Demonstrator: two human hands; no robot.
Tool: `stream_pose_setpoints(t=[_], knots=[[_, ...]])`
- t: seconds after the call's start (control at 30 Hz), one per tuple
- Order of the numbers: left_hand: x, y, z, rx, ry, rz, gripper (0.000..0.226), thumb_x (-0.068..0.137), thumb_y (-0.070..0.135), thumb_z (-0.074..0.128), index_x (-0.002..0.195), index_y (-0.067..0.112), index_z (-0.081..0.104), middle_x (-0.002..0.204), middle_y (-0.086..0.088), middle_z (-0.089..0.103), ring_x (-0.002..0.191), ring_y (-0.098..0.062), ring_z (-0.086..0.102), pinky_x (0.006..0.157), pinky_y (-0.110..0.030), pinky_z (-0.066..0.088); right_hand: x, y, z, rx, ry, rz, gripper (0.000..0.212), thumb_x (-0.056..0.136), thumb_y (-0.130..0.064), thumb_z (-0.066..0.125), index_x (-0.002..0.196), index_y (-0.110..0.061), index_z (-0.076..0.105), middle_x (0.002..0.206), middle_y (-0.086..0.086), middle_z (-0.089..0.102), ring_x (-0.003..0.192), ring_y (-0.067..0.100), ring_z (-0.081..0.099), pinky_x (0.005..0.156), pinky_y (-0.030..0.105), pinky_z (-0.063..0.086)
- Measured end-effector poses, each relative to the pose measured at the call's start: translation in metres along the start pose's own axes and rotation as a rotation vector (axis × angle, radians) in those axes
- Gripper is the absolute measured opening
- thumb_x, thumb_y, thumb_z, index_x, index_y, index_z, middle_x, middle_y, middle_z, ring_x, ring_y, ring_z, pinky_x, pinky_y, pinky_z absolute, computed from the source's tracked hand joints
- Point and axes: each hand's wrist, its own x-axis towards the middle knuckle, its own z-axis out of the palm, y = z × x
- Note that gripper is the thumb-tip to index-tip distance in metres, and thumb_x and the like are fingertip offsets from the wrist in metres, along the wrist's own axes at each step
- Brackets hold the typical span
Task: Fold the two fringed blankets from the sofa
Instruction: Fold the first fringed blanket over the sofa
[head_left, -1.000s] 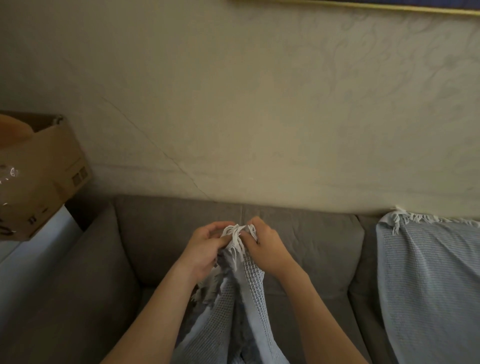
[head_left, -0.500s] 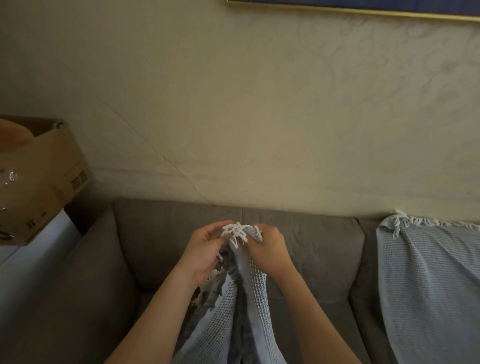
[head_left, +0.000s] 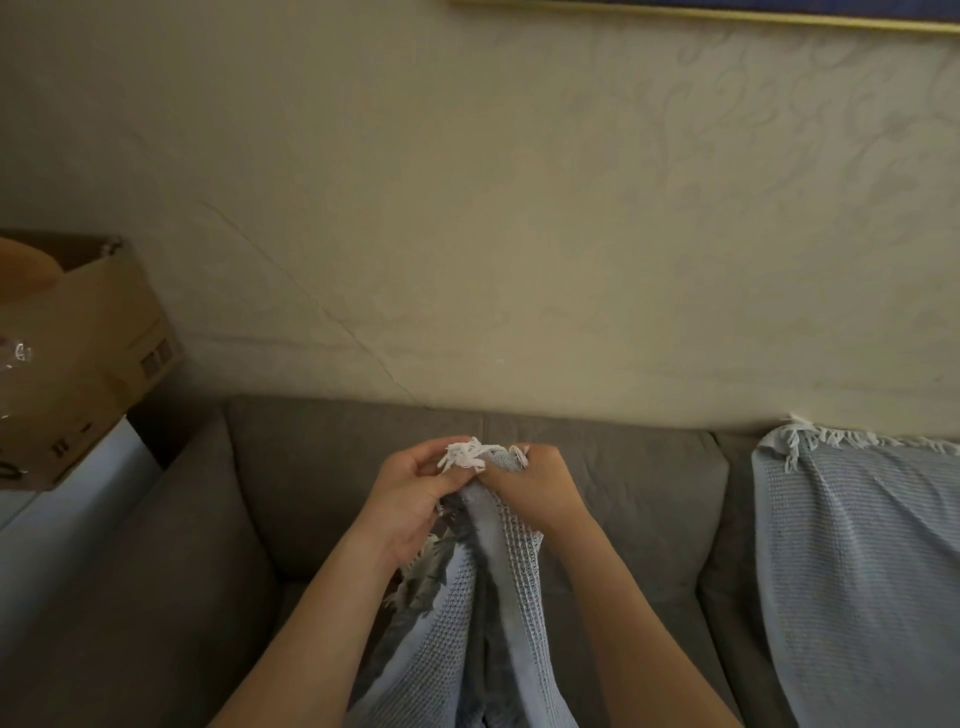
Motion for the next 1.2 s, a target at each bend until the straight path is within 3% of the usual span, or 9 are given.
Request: stream_pose_setpoints(t=[0.1,0.23,0.37,0.5,0.67,0.83,1.03,1.13,1.2], knots=[[0.004,0.006,0.003,0.038,0.019,0.016,0.035,0.093,-0.015,0.066,0.12,0.005,0.076,0.109,-0.016,0.081,0.092,-0.022,0.08,0.073,-0.028,0.064,0.001,0.0,-0.003,0.04,0.013,-0.011,0.038,0.086,-0.039,0.084,0.088,-0.005,0.067,0.075,-0.003,0.068,0.064,0.009,0.06,0.06,0.03,0.049],[0.011,0.018,0.011,0.054,0.096,0.041,0.032,0.093,-0.017,0.064,0.109,0.006,0.079,0.1,-0.015,0.082,0.08,-0.021,0.079,0.067,-0.029,0.062,-0.003,-0.001,-0.001,0.032,0.207,-0.061,0.038,0.088,-0.036,0.082,0.116,-0.024,0.059,0.102,-0.004,0.065,0.082,0.002,0.063,0.067,0.011,0.048],[0.024,0.028,0.022,0.066,0.163,0.097,0.035,0.093,-0.019,0.062,0.102,0.01,0.08,0.105,-0.021,0.079,0.08,-0.021,0.074,0.067,-0.028,0.059,-0.016,0.006,0.004,-0.132,0.359,-0.152,0.033,0.079,-0.022,0.079,0.102,-0.027,0.056,0.106,-0.007,0.052,0.092,0.0,0.053,0.076,0.015,0.045],[0.028,0.039,0.039,0.007,0.196,0.145,0.031,0.097,-0.017,0.058,0.109,0.004,0.076,0.101,-0.017,0.075,0.08,-0.02,0.069,0.067,-0.025,0.059,-0.032,0.022,0.016,-0.192,0.159,-0.281,0.036,0.072,-0.036,0.079,0.095,-0.03,0.052,0.1,-0.009,0.055,0.092,0.005,0.055,0.073,0.017,0.046],[0.037,0.055,0.056,-0.064,0.194,0.199,0.031,0.097,-0.015,0.059,0.103,0.009,0.076,0.094,-0.011,0.074,0.077,-0.015,0.066,0.058,-0.019,0.056,-0.027,0.031,0.019,-0.198,0.209,-0.306,0.033,0.091,-0.021,0.07,0.106,-0.032,0.043,0.096,-0.012,0.066,0.082,0.008,0.065,0.067,0.035,0.054],[0.042,0.075,0.065,-0.211,0.212,0.253,0.033,0.099,-0.015,0.058,0.1,0.013,0.077,0.089,-0.007,0.075,0.074,-0.013,0.07,0.064,-0.022,0.059,-0.021,0.034,0.009,-0.424,0.077,-0.226,0.034,0.093,-0.057,0.063,0.104,-0.026,0.053,0.076,-0.009,0.067,0.064,0.011,0.063,0.056,0.041,0.054],[0.045,0.095,0.086,-0.341,0.217,0.27,0.03,0.102,-0.014,0.054,0.104,0.009,0.073,0.09,-0.007,0.072,0.062,-0.008,0.069,0.053,-0.019,0.054,-0.023,0.004,0.009,-0.281,0.302,-0.365,0.039,0.101,-0.02,0.044,0.137,-0.03,0.032,0.089,0.007,0.071,0.065,0.035,0.062,0.054,0.04,0.044],[0.045,0.101,0.095,-0.403,0.231,0.258,0.029,0.102,-0.015,0.053,0.106,0.006,0.072,0.085,-0.009,0.068,0.052,-0.007,0.067,0.05,-0.02,0.053,-0.026,0.004,0.019,-0.476,0.375,-0.422,0.026,0.097,-0.014,0.053,0.117,-0.03,0.047,0.098,0.005,0.064,0.066,0.04,0.063,0.052,0.04,0.045],[0.042,0.101,0.1,-0.429,0.228,0.241,0.028,0.102,-0.016,0.052,0.112,0.004,0.07,0.082,-0.01,0.066,0.049,-0.007,0.066,0.05,-0.02,0.053,-0.031,-0.004,0.026,-0.535,0.458,-0.341,0.014,0.096,-0.034,0.057,0.108,-0.027,0.053,0.1,0.001,0.063,0.064,0.038,0.065,0.051,0.034,0.04]])
